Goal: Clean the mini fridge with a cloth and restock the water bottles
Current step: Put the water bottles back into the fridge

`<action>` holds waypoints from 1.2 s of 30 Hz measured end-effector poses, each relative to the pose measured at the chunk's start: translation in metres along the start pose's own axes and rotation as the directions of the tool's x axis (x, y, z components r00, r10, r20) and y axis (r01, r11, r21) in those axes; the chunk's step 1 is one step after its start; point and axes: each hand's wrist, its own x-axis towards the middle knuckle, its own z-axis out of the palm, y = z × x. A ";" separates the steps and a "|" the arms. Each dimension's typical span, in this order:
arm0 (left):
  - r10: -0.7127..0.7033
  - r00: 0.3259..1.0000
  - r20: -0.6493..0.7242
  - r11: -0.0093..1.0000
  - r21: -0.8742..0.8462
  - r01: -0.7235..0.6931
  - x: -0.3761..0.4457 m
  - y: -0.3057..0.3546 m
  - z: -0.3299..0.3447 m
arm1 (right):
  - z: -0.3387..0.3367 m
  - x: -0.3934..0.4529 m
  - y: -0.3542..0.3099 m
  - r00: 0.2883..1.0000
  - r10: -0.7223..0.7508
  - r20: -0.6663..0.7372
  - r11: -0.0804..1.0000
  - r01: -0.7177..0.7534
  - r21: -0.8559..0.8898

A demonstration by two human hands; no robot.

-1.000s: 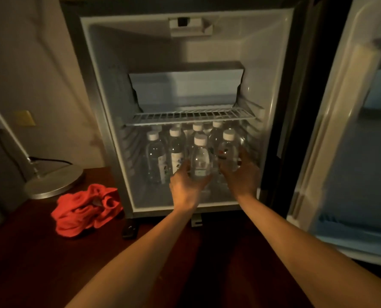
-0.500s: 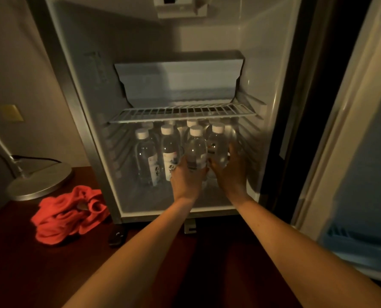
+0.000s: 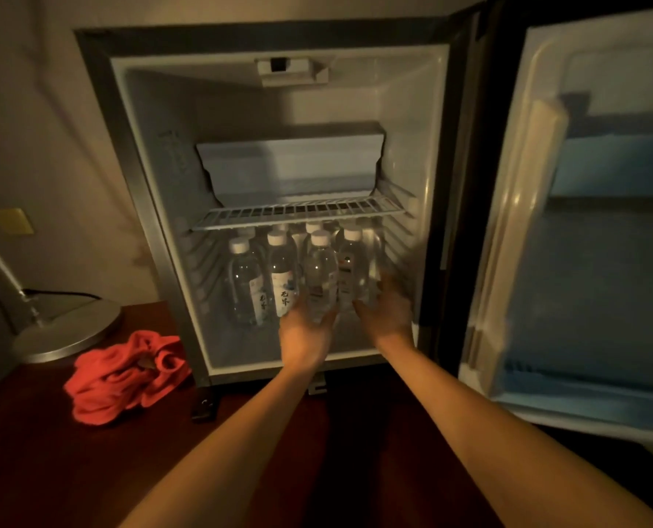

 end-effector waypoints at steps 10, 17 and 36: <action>0.147 0.989 0.023 0.975 0.165 -0.149 -0.067 0.022 -0.033 | -0.052 -0.059 -0.022 0.989 -0.112 0.100 0.984 0.124 -0.125; 0.261 0.961 0.090 0.912 0.304 -0.276 -0.104 0.028 -0.065 | -0.083 -0.089 -0.027 0.985 -0.126 0.114 0.961 0.150 -0.230; 0.597 0.767 0.234 0.727 0.246 -0.641 -0.200 0.143 0.009 | -0.256 -0.141 0.002 0.918 -0.366 -0.151 0.880 0.289 -0.378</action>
